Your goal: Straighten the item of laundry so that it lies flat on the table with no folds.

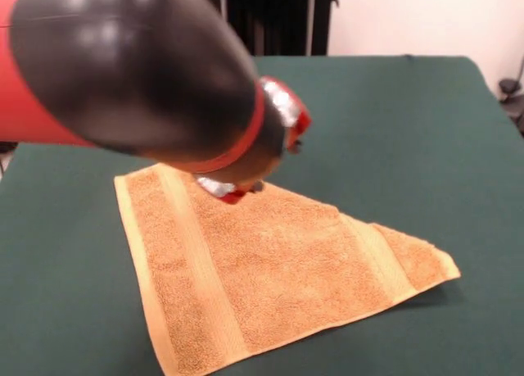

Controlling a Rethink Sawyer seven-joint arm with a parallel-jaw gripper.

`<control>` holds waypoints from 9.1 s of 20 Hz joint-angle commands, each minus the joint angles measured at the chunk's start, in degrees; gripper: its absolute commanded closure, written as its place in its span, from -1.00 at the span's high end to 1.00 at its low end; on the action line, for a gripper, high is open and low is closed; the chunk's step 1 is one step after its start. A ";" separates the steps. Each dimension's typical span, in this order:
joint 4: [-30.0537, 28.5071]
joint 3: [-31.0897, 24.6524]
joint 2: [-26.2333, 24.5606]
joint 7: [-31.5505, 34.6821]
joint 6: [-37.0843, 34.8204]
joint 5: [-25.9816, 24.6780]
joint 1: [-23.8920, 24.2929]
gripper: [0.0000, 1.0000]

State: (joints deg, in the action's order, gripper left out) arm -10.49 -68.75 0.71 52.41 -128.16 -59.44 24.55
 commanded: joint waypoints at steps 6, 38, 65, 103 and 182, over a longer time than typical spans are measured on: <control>-5.63 5.86 -7.29 29.04 29.45 9.83 -5.26 1.00; -27.16 30.05 -1.51 26.19 54.11 25.09 -3.25 1.00; -40.67 39.61 3.88 19.93 64.22 26.91 -1.32 1.00; -60.69 43.13 15.34 20.39 71.46 34.27 1.70 1.00; -20.60 42.16 -9.97 12.02 80.18 35.29 -5.99 1.00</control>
State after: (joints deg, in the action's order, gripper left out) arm -36.37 -20.94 3.33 67.93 -66.73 -19.96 19.07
